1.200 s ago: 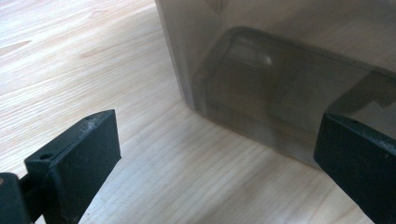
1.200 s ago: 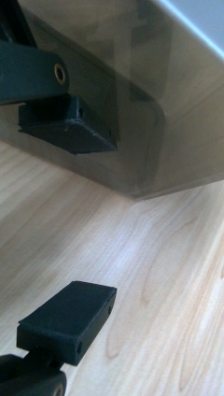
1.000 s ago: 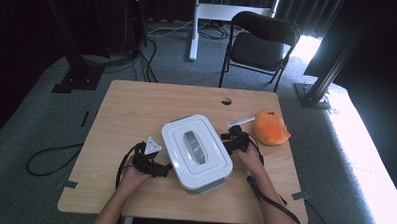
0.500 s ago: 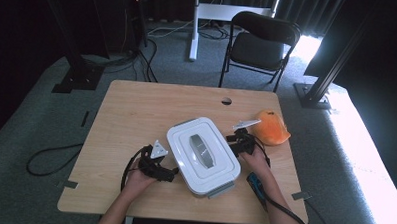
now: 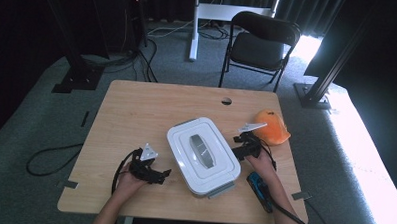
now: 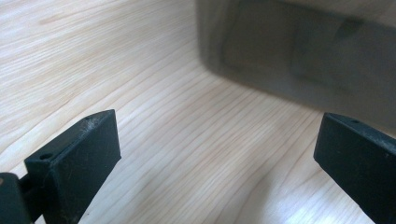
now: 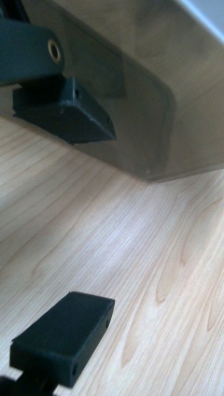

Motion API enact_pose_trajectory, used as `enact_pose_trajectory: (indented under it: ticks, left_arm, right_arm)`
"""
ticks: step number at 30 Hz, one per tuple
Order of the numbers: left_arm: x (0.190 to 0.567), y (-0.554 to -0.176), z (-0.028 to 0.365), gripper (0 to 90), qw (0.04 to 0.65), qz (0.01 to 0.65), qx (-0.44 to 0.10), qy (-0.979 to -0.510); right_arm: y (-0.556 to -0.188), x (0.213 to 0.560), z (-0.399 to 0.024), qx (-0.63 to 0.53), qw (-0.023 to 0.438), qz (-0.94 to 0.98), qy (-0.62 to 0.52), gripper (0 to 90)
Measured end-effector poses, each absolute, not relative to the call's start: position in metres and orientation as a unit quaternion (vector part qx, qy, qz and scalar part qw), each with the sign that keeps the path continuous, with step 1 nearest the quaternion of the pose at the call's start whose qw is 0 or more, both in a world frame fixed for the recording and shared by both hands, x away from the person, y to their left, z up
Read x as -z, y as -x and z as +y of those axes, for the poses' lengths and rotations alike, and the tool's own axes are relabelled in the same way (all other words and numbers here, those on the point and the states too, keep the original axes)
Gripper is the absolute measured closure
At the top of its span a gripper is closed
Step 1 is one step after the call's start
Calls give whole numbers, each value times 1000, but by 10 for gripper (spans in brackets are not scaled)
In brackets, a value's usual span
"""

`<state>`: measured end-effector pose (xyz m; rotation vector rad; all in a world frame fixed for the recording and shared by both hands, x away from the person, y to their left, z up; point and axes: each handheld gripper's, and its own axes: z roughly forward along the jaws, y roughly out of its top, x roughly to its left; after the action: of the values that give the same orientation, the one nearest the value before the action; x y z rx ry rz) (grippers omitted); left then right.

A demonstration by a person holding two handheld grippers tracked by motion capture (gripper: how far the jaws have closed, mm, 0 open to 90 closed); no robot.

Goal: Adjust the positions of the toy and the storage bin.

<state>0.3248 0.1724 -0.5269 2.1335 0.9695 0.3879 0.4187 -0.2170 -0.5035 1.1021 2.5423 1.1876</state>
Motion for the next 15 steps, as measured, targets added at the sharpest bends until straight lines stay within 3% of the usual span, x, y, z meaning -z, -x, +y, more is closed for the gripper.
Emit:
enact_pose_trajectory:
  ticks: [15]
  left_arm:
    - [532, -317, 205, 9, 370, 398, -158, -824]
  right_arm:
    - [-398, 502, -243, -416, 70, 830, -366, 144]
